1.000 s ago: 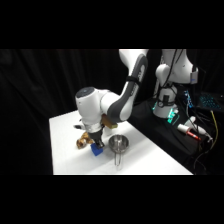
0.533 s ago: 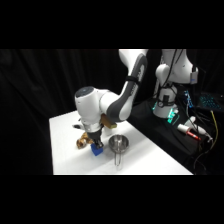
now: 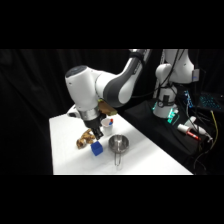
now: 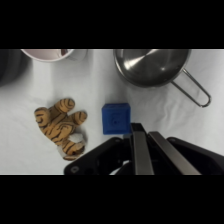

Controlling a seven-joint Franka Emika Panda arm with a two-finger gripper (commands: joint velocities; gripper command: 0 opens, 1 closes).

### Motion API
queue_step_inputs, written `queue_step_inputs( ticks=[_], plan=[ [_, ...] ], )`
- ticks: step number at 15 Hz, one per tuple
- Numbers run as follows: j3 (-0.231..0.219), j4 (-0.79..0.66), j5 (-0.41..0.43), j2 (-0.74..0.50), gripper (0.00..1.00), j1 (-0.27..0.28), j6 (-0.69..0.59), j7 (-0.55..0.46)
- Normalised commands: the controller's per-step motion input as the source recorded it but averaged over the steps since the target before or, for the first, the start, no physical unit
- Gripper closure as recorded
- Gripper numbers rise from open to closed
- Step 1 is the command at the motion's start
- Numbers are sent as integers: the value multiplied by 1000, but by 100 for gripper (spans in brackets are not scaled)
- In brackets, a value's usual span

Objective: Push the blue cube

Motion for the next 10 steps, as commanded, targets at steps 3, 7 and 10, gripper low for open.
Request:
queue_step_inputs(
  ticks=[3, 7, 10],
  plan=[
    [49, 178, -19, -245, 97, -21, -515, -20],
    [37, 202, -34, -156, 98, -39, -377, -4],
    [33, 191, -49, -90, 98, -45, -302, -12]
  ],
)
